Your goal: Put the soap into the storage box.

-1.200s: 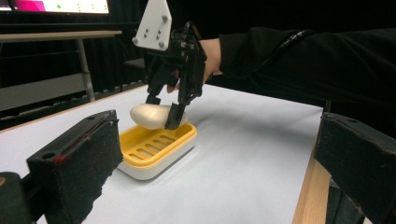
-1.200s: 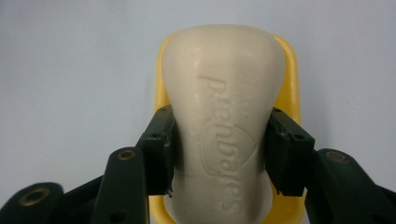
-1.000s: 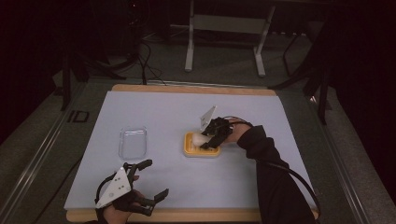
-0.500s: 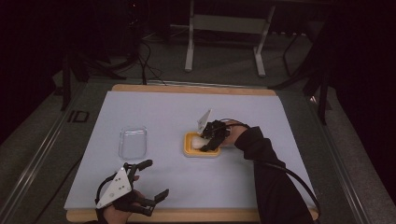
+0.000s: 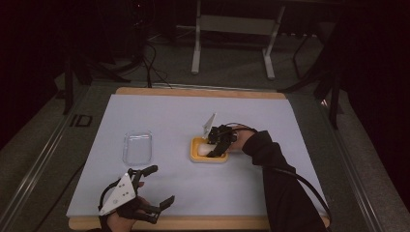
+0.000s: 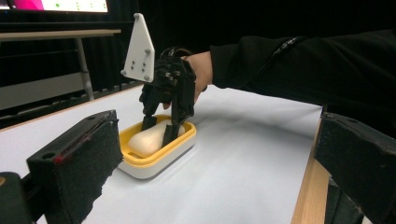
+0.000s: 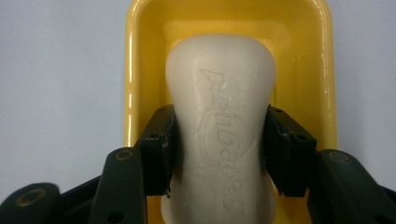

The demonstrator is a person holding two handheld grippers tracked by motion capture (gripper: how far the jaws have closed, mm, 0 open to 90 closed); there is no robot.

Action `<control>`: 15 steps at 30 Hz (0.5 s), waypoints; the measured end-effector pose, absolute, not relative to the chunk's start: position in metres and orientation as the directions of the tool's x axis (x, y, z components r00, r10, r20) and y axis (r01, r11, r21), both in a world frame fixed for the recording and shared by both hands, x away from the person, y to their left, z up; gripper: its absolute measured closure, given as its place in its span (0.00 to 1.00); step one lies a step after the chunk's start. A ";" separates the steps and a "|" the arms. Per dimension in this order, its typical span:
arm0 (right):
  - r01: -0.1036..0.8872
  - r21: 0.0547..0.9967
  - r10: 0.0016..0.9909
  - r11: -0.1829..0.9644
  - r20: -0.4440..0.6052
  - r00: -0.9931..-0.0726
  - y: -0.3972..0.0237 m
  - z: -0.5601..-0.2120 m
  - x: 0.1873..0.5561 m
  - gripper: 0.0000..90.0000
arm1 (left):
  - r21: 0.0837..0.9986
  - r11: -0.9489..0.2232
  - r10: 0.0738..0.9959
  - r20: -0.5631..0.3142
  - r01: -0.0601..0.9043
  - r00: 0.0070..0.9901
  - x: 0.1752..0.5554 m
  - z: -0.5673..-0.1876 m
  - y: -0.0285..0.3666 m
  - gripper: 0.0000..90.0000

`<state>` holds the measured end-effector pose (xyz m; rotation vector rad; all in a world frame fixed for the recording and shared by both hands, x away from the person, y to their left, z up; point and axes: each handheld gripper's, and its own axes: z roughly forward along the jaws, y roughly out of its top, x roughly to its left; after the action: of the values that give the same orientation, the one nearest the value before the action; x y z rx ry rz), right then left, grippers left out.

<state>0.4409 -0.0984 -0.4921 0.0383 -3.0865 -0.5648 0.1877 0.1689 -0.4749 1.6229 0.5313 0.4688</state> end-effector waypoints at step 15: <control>-0.050 0.358 -0.050 0.932 -0.011 -0.999 -0.096 -0.469 0.438 0.53 | 0.993 -0.098 0.586 0.000 0.071 0.810 0.188 -0.475 0.168 0.01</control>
<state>0.4383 -0.0956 -0.4695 0.0803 -3.0893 -0.5721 0.1879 0.1683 -0.4752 1.6308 0.5281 0.4669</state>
